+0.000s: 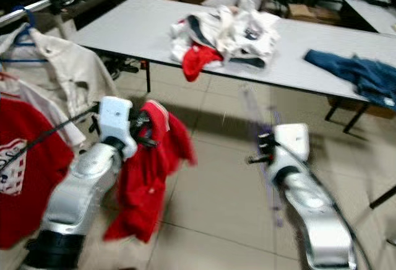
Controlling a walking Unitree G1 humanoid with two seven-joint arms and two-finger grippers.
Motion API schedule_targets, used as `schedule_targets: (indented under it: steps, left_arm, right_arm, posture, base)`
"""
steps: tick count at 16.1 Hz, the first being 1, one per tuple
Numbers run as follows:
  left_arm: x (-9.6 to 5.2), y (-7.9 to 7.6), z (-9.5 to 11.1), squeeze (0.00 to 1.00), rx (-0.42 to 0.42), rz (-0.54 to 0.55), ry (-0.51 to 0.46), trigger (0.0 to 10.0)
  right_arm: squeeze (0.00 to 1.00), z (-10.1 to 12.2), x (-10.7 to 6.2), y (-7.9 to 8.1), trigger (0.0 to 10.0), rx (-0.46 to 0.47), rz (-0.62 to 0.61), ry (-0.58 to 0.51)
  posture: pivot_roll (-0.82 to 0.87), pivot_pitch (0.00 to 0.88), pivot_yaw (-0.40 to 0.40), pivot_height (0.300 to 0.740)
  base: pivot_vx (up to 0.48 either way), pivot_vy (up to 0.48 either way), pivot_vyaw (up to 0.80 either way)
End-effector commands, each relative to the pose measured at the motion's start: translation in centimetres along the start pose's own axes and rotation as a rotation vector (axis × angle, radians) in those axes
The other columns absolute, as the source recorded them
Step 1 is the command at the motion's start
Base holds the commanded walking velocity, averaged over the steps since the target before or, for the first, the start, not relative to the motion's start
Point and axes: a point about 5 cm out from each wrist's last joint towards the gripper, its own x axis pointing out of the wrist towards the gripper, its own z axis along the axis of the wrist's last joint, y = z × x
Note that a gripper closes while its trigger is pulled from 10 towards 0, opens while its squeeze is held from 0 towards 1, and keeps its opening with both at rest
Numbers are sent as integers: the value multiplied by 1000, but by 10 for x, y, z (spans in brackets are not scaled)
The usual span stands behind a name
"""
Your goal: Hang hanger
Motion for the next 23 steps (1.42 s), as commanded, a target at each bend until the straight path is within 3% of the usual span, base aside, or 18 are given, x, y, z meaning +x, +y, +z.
schedule_targets:
  steps: [1, 21, 23]
  left_arm:
    - [2, -5, 12, 0, -4, -19, -51, 10000]
    - [3, -4, 15, 0, 1, -28, -57, 10000]
    - [4, -4, 16, 0, 5, -31, -61, 10000]
  right_arm:
    - [0, 4, -3, -6, 10000, -5, -21, -18]
    - [0, 1, -1, -12, 10000, 2, -42, -9]
    - [0, 2, -1, -12, 10000, 0, -42, -10]
  posture:
    - [45, 0, -52, 740]
    - [51, 0, -43, 740]
    - [50, 0, -39, 740]
  base:
    - [345, 0, 0]
    - [349, 0, -71]
    - [360, 0, -800]
